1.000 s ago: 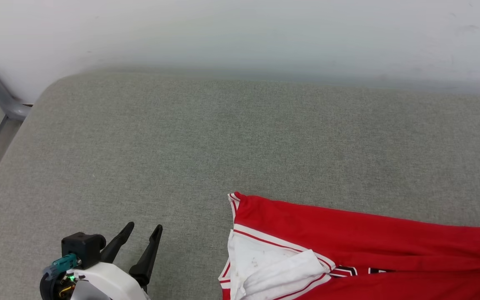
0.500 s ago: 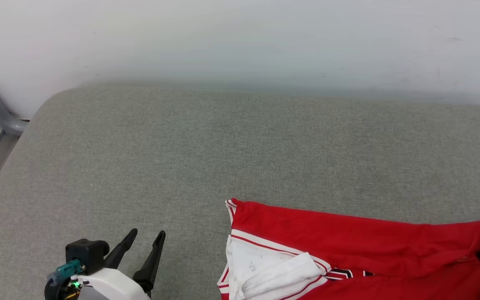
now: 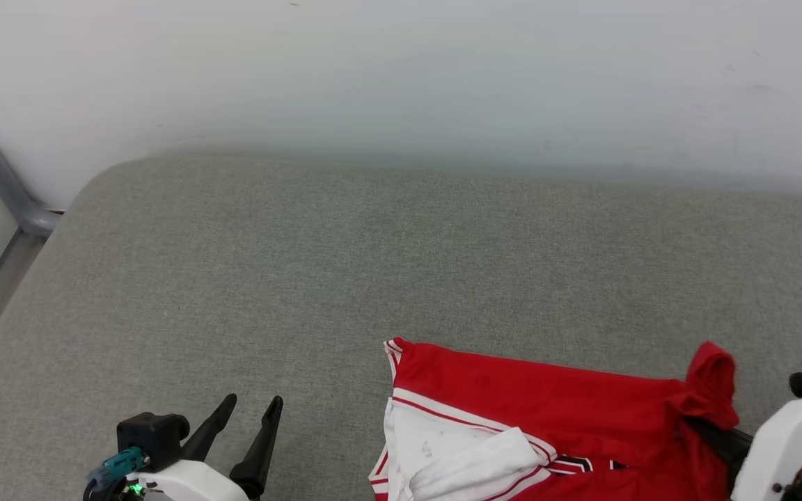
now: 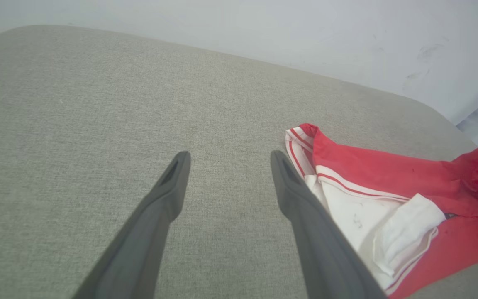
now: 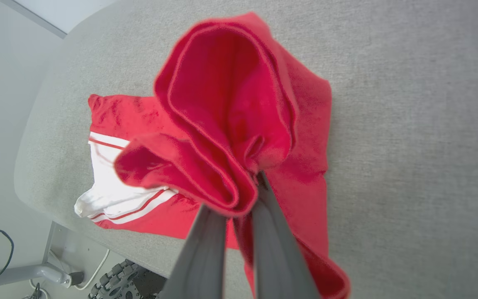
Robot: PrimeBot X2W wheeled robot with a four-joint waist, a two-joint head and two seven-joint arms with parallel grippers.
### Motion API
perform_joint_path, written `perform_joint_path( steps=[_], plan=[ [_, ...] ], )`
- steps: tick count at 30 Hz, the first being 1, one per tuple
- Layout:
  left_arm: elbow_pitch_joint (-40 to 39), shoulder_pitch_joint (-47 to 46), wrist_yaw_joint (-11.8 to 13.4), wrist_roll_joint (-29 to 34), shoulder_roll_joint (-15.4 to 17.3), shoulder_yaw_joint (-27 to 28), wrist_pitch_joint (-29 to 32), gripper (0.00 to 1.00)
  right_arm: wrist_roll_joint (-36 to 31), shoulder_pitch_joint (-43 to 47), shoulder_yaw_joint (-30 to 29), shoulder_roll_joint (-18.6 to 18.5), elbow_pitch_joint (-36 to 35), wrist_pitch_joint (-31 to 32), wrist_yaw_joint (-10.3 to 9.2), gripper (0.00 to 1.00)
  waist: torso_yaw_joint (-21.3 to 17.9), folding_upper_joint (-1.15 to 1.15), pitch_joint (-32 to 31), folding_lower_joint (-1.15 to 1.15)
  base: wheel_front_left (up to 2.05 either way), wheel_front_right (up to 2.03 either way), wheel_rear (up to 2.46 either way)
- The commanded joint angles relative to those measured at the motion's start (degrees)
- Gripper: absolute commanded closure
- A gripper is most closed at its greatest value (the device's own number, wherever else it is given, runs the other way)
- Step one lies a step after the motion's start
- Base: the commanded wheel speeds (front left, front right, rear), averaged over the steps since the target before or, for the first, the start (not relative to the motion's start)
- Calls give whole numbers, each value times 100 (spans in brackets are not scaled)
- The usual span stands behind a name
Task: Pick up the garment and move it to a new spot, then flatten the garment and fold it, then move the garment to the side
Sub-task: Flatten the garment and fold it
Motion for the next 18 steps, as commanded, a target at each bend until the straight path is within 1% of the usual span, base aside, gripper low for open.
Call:
perform_joint_path(
  steps=[1,6,10,14,18],
  plan=[
    [25,87,-26,48,-42,42,-26,0,-85,-42,133,220,-116,117,-5,100,22,0,-29,0,0,0,0],
    [57,153,-33,79,-48,107,-26,0,41,-179,396,712,-200,407,-5,100,91,0,-101,0,0,0,0],
    [44,185,-27,77,-40,145,-26,0,189,-245,620,824,-171,490,-5,100,136,0,-133,0,0,0,0],
    [19,238,-9,65,-15,184,-25,0,676,-337,1178,847,75,254,-5,100,202,0,-159,0,0,0,0],
    [3,273,13,62,16,198,-20,0,971,-536,1677,839,483,-25,-5,100,270,0,-183,0,0,0,0]
  ],
)
